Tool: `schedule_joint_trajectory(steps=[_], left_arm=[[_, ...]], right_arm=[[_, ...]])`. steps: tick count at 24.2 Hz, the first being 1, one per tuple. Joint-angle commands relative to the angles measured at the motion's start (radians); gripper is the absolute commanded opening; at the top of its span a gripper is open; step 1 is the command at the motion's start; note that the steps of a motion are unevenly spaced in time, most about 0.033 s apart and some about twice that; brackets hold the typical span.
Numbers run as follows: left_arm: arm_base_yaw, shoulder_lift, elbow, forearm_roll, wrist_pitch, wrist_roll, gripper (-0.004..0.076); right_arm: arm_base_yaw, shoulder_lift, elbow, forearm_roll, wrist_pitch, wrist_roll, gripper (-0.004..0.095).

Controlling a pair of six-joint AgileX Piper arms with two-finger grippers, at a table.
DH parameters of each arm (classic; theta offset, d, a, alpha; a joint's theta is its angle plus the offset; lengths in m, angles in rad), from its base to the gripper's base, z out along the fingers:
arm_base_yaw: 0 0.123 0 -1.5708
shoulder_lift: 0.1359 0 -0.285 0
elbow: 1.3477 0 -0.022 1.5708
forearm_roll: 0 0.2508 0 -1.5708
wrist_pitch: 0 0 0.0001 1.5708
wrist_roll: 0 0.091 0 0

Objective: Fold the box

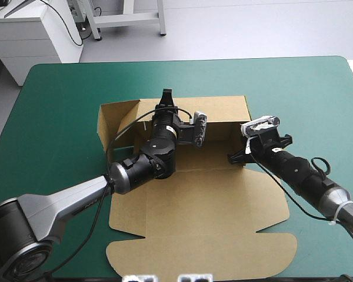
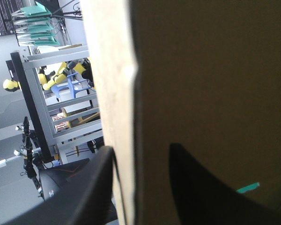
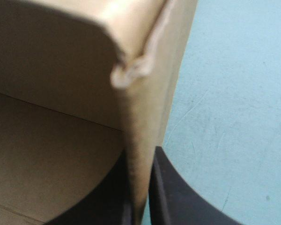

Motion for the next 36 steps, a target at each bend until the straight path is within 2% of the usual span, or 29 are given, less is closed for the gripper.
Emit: schedule_joint_trajectory(steps=[1, 3, 4, 9, 14, 18, 22, 28, 30, 31, 33, 34, 36], left_arm=[[-0.001, -0.023, -0.017, 0.086, -0.046, -0.025, 0.0552], [-0.012, -0.014, -0.017, 0.083, -0.052, -0.051, 0.0635], [-0.023, -0.013, -0.017, 0.081, -0.034, -0.051, 0.0631], [-0.17, -0.012, -0.017, 0.085, 0.221, -0.069, 0.0542], [-0.29, -0.018, -0.017, 0.088, 0.351, -0.111, 0.04], [-0.367, -0.018, -0.017, 0.088, 0.487, -0.126, 0.0368], [-0.404, -0.018, -0.017, 0.088, 0.537, -0.147, 0.0368], [-0.459, -0.02, -0.017, 0.081, 0.537, -0.18, 0.036], [-0.463, -0.02, -0.017, 0.07, 0.537, -0.18, 0.0309], [-0.466, -0.02, -0.017, 0.058, 0.537, -0.18, 0.0253], [-0.467, -0.027, -0.017, 0.028, 0.532, -0.175, 0.0104], [-0.46, -0.038, -0.017, 0.008, 0.521, -0.16, -0.0014], [-0.446, -0.059, -0.017, -0.024, 0.48, -0.094, -0.0002]], right_arm=[[0.0, -0.03, -0.026, -0.013, -0.003, -0.013, -0.002], [0.0, -0.021, -0.026, -0.011, -0.008, -0.006, -0.002], [0.0, -0.016, -0.026, -0.011, -0.017, -0.006, -0.002], [-0.002, 0.019, -0.073, -0.002, -0.093, -0.006, -0.0018], [-0.002, 0.052, -0.103, -0.002, -0.099, -0.006, -0.0018], [-0.002, 0.085, -0.107, 0.025, -0.097, -0.006, -0.0018], [-0.002, 0.099, -0.107, 0.025, -0.097, -0.006, -0.0018], [-0.002, 0.118, -0.107, 0.041, -0.095, -0.006, -0.0018], [-0.002, 0.125, -0.107, 0.05, -0.093, -0.006, -0.0018], [-0.002, 0.125, -0.107, 0.055, -0.093, -0.006, -0.0018], [-0.002, 0.127, -0.107, 0.066, -0.091, -0.006, -0.0018], [-0.002, 0.127, -0.107, 0.07, -0.093, -0.006, -0.0018], [-0.002, 0.127, -0.107, 0.07, -0.098, -0.006, -0.0018]])
